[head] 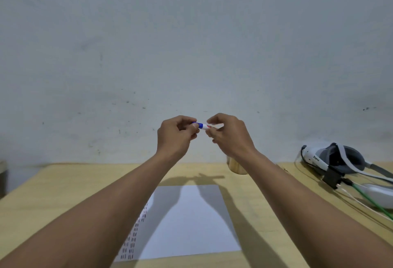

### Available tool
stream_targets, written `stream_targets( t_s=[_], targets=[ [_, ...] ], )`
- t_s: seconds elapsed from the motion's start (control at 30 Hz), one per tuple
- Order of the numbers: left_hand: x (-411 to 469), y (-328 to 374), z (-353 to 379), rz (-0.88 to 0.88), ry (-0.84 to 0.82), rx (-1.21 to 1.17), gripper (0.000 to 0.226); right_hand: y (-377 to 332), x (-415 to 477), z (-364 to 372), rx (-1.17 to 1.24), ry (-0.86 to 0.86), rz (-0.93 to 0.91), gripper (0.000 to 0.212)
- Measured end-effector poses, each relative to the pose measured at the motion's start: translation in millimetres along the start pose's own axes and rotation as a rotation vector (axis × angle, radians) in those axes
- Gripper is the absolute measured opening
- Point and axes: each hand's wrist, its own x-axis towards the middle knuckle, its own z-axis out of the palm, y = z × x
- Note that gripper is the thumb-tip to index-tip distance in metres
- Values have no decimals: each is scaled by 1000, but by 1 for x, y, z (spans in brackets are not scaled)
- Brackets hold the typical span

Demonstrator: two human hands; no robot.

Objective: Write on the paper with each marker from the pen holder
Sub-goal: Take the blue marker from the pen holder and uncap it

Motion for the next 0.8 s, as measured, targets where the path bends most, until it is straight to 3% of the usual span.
stream_targets(
  t_s=[0.13, 0.2, 0.3, 0.4, 0.53, 0.8],
  targets=[
    [-2, 4, -13, -17, 95, -66, 7, -25, -19, 8, 6, 219, 16, 21],
    [-2, 5, -20, -23, 118, -83, 6, -37, -27, 14, 128, 157, 179, 41],
    [-6, 6, -33, -34, 69, -100, 8, -53, -35, 25, 658, -76, 578, 48],
    [-13, 7, -47, -40, -35, -52, 13, -60, -40, 39, 1150, -73, 759, 29],
    [-21, 3, -67, -17, -68, 56, 15, -71, -47, 56, 1354, 0, 776, 15],
    [-30, -12, -110, -68, -23, 187, 18, -77, -61, 90, 1334, 20, 722, 14]
  ],
)
